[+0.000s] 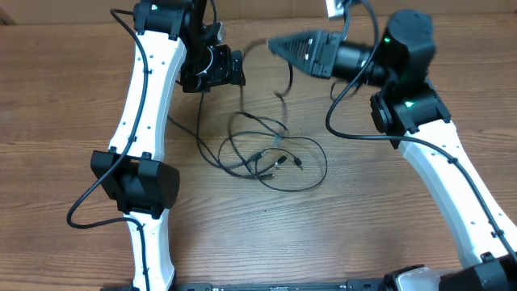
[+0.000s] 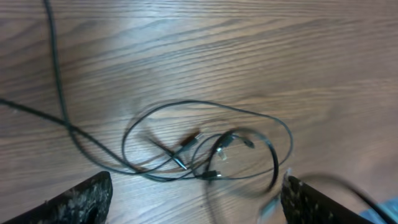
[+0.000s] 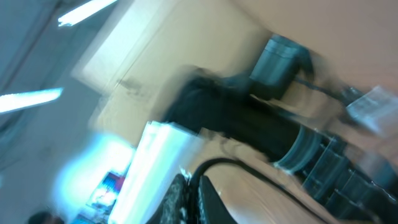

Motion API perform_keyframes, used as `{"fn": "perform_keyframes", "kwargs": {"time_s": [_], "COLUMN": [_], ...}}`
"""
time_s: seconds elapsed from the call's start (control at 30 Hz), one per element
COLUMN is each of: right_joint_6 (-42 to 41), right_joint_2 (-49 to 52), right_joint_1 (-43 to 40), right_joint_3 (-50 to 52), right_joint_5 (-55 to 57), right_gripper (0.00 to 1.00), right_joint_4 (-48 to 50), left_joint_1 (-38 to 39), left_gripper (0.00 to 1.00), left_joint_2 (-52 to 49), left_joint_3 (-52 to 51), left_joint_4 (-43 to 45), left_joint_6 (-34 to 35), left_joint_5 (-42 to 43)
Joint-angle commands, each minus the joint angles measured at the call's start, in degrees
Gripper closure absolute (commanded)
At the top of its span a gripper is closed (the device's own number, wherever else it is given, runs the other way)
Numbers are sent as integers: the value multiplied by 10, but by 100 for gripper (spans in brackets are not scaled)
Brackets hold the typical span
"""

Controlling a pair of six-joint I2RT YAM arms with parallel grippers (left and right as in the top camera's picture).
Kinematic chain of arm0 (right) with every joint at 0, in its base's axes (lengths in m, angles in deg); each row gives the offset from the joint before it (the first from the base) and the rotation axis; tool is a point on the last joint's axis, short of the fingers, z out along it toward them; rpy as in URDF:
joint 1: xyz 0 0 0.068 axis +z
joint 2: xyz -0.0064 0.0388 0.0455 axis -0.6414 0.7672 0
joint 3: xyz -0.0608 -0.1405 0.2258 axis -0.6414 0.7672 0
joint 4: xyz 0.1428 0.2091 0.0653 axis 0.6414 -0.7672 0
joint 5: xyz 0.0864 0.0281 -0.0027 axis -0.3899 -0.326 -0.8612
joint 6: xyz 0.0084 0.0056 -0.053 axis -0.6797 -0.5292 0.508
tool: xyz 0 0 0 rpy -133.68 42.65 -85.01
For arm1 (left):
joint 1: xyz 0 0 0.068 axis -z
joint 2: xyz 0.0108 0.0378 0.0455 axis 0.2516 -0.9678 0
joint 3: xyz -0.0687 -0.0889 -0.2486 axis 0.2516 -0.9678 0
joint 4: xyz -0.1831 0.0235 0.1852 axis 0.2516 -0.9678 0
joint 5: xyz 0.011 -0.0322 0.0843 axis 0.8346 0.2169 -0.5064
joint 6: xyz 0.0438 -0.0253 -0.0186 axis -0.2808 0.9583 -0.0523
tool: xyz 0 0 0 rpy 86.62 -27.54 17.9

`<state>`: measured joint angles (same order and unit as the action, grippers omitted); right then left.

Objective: Untangle cables

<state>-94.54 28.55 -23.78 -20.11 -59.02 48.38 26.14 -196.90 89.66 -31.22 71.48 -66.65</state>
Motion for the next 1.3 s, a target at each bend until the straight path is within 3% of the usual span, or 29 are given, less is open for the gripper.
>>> {"fn": "perform_keyframes", "kwargs": {"time_s": [0.0, 0.13, 0.27, 0.37, 0.47, 0.73, 0.93, 1.07, 1.13, 1.27], "right_joint_6": [-158, -163, -160, -129, -129, -100, -103, -175, -244, -390], "right_joint_2": [-9, -9, -9, -9, -9, -8, -8, -8, -8, -8], "right_joint_1": [-9, -23, -26, -20, -17, -16, -17, -17, -17, -16], "right_joint_3": [-9, -9, -9, -9, -9, -9, -9, -9, -9, -9], "right_joint_5": [-43, -53, -74, -73, -50, 325, 426, 453, 453, 432], "right_gripper": [96, 96, 97, 96, 96, 96, 96, 96, 96, 96], "right_joint_4": [123, 215, 178, 161, 147, -125, -128, -129, -129, -127], "left_joint_1": [-12, -26, -44, -48, -45, -33, -33, -30, -23, 1], "left_gripper": [15, 18, 23, 21, 21, 21, 23, 26, 28, 31], "left_joint_2": [3, 3, 3, 3, 3, 3, 3, 3, 3, 3], "left_joint_3": [-2, -2, -2, -2, -2, -2, -2, -2, -2, -3], "left_joint_4": [-11, -12, -25, -36, -58, -62, -62, -59, -50, -13], "left_joint_6": [-28, -31, -32, -30, -10, -3, 0, -23, -56, -60], "left_joint_5": [64, 81, 114, 176, 183, 173, 84, 82, 80, 64]}}
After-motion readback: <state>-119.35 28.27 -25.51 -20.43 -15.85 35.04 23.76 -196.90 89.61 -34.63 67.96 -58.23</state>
